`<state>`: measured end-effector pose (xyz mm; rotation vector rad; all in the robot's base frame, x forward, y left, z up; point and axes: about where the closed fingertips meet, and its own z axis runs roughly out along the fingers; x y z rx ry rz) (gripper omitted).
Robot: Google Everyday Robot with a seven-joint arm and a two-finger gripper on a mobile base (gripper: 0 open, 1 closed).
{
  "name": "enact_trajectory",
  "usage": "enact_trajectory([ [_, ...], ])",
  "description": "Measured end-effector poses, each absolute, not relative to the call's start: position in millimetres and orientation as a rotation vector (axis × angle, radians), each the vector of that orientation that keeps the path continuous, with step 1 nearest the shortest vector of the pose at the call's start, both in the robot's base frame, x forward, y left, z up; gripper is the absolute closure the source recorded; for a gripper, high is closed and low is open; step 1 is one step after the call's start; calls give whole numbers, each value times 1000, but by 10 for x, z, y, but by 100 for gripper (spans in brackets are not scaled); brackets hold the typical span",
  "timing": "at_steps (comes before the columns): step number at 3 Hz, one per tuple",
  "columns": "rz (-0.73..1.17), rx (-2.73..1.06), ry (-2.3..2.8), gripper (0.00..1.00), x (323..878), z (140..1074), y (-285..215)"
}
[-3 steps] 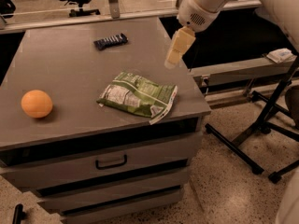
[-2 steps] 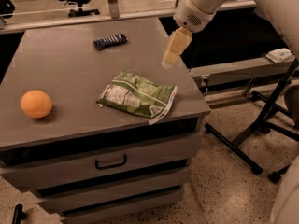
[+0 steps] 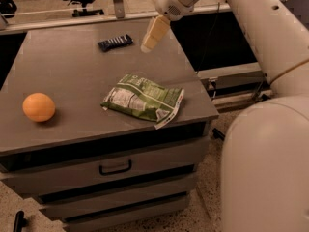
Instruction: Move rxbar blueberry near green jalapeno chip bag
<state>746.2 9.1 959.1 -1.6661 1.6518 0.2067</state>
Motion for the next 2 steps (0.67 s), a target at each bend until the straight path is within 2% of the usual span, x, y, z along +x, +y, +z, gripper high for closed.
enact_trajectory([
  [2,347,-1476,1592,0,8083,9582,508],
])
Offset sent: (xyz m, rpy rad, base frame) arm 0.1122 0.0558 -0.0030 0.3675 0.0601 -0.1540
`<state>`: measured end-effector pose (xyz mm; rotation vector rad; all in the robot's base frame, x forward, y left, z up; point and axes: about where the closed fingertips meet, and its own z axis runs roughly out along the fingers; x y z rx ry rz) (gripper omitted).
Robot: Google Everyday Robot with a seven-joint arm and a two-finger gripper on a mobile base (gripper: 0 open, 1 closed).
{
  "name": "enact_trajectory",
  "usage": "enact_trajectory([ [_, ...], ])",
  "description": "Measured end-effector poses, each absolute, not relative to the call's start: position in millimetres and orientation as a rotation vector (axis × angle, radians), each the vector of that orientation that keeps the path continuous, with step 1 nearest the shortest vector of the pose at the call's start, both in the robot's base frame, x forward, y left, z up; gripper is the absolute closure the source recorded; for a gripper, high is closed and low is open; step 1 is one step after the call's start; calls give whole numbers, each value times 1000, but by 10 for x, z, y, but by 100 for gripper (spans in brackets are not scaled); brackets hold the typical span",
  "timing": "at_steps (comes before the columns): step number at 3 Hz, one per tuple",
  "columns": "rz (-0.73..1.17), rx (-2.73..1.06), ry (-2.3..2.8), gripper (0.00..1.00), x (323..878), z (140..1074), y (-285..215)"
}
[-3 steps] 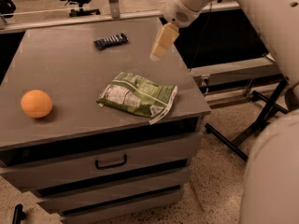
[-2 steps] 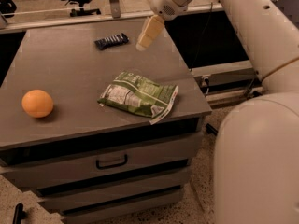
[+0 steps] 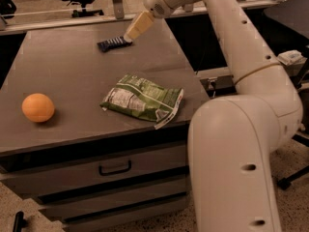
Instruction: Move rxbar blueberry near green jalapeno chip bag
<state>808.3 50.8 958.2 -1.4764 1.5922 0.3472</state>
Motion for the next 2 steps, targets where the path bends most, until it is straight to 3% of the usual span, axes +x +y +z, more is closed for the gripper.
enact_trajectory([
  [2,461,-1318,1738,0,8469,9073,776],
])
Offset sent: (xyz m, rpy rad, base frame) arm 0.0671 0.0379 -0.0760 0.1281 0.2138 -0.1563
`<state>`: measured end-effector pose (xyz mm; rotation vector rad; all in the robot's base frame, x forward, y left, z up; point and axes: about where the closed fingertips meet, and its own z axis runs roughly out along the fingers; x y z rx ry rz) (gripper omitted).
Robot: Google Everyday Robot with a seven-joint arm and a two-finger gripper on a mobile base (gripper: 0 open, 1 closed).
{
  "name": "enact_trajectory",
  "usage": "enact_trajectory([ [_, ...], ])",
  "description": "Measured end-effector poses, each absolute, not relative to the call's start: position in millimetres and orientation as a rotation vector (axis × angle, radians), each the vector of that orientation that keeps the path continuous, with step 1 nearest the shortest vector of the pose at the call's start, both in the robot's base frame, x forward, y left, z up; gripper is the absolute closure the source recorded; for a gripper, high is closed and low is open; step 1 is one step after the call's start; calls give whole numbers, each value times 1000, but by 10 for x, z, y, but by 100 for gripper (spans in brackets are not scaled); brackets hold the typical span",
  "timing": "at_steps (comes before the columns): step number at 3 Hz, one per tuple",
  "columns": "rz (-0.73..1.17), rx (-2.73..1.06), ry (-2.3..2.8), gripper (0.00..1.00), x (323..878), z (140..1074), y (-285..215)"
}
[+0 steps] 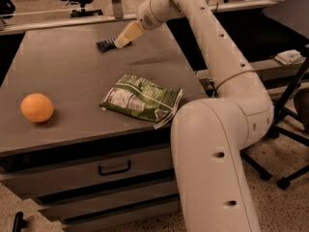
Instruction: Move rxbar blueberry near green jalapeno chip bag
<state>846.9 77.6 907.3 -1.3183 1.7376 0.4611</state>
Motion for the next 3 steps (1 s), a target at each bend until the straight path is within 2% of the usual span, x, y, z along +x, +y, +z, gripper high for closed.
enact_trajectory([
  [1,504,-1290,1734,0,8603,8839,924],
  [3,473,-1257,1725,0,8883,8508,1160],
])
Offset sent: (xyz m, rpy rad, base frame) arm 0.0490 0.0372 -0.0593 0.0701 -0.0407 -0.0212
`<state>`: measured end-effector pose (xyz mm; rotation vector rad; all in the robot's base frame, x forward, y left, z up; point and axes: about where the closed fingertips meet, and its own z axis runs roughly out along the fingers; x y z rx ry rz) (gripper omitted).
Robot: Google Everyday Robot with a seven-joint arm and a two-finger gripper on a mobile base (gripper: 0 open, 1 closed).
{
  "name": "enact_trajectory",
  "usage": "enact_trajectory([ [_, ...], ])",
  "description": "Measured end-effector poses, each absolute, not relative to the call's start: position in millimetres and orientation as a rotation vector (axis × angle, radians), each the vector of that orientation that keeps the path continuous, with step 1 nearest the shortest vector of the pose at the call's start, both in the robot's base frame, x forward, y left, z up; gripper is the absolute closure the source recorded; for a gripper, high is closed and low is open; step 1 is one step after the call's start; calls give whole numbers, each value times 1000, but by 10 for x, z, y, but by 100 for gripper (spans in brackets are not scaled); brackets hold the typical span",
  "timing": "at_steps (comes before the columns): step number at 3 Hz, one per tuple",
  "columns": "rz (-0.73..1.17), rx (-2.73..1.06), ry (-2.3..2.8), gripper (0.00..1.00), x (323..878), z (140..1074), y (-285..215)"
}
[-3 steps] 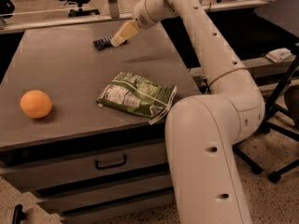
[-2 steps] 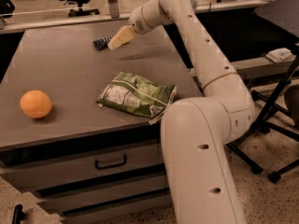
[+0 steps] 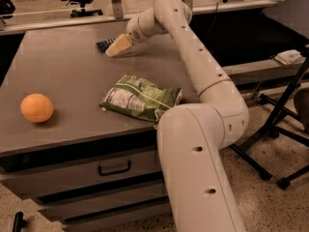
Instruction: Move rxbar blueberry near green jalapeno chip bag
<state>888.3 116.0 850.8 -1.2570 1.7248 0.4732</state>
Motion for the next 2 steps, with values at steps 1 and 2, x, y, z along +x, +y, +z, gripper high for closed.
enact_trajectory([
  [1,466,-1244,1743,18,8953,8375,1208],
  [2,469,-1245,1743,41,8954,8373,1216],
])
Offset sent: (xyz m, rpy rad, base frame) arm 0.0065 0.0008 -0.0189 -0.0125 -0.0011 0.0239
